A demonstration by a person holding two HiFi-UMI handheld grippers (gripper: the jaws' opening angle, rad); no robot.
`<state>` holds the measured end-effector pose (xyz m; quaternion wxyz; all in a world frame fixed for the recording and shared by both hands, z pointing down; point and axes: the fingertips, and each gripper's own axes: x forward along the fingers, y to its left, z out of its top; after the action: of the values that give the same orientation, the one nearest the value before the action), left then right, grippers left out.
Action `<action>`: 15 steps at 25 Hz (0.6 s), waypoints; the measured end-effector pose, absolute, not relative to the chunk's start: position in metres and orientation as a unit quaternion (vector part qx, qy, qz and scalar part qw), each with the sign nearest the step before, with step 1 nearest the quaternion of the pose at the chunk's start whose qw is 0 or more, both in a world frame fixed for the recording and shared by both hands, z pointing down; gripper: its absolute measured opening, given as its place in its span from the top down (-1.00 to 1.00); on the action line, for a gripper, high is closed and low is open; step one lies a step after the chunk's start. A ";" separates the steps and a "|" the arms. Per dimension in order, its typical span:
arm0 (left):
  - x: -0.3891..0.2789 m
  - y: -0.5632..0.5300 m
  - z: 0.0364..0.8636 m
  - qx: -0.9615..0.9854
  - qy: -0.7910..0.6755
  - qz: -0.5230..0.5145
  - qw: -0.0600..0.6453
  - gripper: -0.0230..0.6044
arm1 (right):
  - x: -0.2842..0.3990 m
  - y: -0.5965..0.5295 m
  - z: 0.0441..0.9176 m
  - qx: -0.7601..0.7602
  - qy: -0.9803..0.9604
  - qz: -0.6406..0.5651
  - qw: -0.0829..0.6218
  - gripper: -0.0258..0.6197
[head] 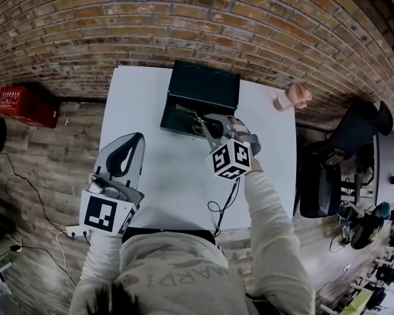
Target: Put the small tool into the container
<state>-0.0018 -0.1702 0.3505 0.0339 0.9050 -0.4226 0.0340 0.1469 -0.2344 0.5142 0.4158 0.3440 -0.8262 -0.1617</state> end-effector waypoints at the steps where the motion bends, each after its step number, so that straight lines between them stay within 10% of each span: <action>1: -0.003 -0.171 0.352 0.904 -0.425 0.035 0.034 0.91 | 0.147 -0.237 0.517 0.342 -0.827 -0.161 0.417 0.89; 15: -0.017 -0.179 0.367 0.887 -0.457 0.048 0.046 0.91 | 0.150 -0.262 0.561 0.319 -0.820 -0.150 0.450 0.89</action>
<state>-0.0166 -0.1792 0.3668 0.0462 0.8870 -0.4570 0.0483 0.1501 -0.2624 0.5610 0.4501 0.3192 -0.8203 -0.1502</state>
